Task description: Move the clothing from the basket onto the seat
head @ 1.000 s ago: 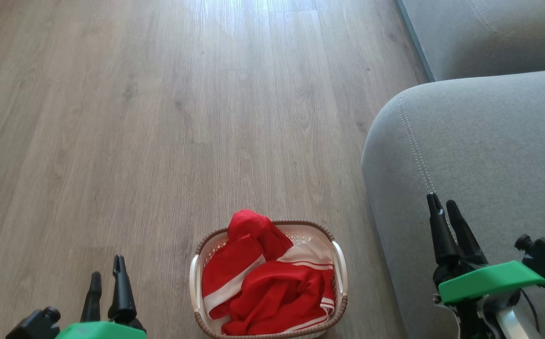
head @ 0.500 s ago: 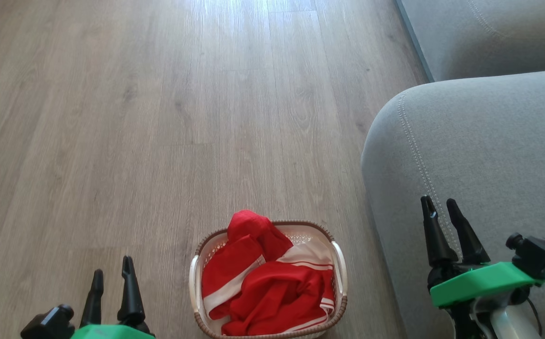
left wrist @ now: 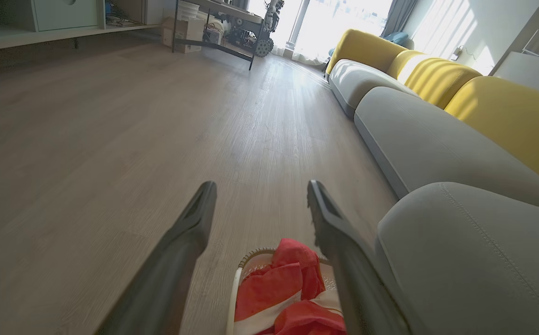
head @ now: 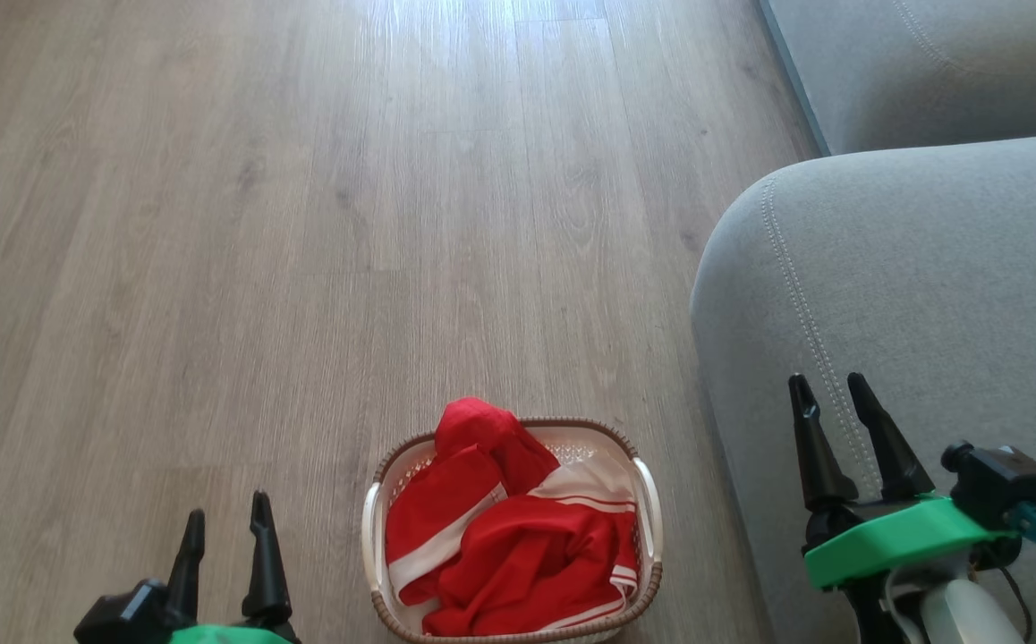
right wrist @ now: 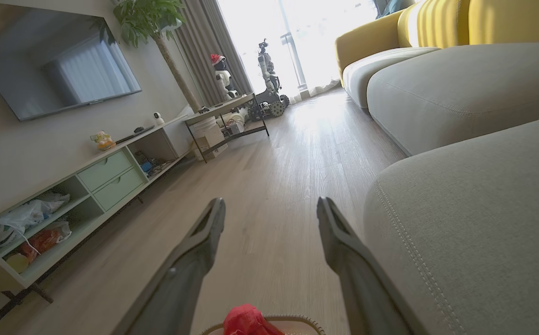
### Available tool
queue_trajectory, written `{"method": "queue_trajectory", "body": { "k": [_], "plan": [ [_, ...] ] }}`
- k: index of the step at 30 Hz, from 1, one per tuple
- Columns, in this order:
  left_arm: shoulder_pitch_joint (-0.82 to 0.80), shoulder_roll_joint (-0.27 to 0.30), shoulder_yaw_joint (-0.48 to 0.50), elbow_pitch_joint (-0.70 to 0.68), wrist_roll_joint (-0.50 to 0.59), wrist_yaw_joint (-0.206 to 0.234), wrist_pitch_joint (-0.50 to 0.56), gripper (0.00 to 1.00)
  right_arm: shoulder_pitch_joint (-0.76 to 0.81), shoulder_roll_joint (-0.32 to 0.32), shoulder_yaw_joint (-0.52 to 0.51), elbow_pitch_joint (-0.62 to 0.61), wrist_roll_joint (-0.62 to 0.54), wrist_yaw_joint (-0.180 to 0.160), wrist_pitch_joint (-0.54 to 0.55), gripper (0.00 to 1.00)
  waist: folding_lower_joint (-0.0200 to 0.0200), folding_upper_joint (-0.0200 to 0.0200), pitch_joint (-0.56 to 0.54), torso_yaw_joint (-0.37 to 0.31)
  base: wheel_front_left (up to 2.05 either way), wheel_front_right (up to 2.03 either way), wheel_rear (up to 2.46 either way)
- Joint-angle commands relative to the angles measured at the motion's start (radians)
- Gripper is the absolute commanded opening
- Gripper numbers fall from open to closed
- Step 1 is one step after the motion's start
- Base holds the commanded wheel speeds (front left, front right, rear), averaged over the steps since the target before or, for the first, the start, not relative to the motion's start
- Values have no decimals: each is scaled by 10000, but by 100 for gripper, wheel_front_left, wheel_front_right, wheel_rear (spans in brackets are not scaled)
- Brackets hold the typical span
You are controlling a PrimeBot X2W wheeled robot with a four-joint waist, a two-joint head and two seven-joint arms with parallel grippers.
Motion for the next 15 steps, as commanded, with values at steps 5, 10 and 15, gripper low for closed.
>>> {"method": "queue_trajectory", "body": {
  "k": [5, 10, 15],
  "plan": [
    [-172, 135, 210, -252, 724, 79, -255, 100, -172, 101, -14, -332, -909, -1, -106, 100, 0, 0, 7, 6, 0, 0, 0],
    [-167, 142, 178, -212, 1319, 126, -401, 100, -168, 215, -144, -336, -1669, -1, -117, 100, 0, 0, 12, -2, 0, 0, 0],
    [-171, 148, 114, -195, 1904, 167, -546, 100, -166, 328, -292, -345, -2416, -2, -128, 100, 0, 0, 31, -12, 0, 0, 0]
  ]
}}
